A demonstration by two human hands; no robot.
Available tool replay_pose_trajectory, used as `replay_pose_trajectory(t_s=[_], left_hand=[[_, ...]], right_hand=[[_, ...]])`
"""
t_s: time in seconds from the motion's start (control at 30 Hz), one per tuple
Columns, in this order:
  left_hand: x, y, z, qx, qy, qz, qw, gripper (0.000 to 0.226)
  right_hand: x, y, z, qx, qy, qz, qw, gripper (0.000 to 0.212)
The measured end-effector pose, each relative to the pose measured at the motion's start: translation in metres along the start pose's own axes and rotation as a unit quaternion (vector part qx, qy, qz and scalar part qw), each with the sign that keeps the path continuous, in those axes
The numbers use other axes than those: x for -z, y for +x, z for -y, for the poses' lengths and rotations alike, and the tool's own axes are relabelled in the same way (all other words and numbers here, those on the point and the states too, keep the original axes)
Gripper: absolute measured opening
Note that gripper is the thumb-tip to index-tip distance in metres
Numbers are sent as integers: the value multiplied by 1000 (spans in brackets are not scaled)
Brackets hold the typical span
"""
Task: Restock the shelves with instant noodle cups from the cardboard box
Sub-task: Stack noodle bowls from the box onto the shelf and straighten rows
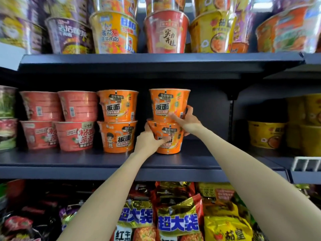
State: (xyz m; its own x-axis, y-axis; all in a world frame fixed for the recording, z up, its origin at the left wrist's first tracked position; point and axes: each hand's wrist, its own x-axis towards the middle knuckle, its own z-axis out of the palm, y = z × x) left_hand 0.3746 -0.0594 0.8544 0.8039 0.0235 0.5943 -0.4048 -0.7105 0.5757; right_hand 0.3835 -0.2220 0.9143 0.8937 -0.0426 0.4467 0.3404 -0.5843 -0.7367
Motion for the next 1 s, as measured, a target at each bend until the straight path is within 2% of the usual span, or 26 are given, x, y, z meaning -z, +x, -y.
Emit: replay_pose_trajectory(t_s=[0.2, 0.3, 0.5, 0.6, 0.7, 0.8, 0.9, 1.0], left_hand=[[4, 19, 23, 57, -13, 38, 998, 103], [8, 26, 35, 72, -5, 37, 997, 97], [13, 36, 47, 99, 33, -1, 995, 83], [15, 29, 43, 93, 53, -15, 994, 75], [24, 9, 32, 41, 28, -56, 997, 58], [33, -28, 15, -76, -35, -111, 990, 38], [38, -81, -4, -176, -68, -189, 964, 20], [29, -138, -12, -232, -84, -254, 935, 14]], right_hand=[[-30, 21, 8, -30, -50, -28, 998, 88], [-46, 27, 9, 3, -61, -47, 997, 83], [-62, 26, -1, 46, 20, 34, 998, 90], [-60, 11, -5, 87, -19, 50, 995, 80], [-51, -18, -5, 117, -107, 0, 987, 69], [-40, -68, -2, 186, -176, -105, 961, 50], [-29, -125, -10, 251, -170, -193, 933, 33], [-24, -190, -29, 264, -155, -266, 914, 23]])
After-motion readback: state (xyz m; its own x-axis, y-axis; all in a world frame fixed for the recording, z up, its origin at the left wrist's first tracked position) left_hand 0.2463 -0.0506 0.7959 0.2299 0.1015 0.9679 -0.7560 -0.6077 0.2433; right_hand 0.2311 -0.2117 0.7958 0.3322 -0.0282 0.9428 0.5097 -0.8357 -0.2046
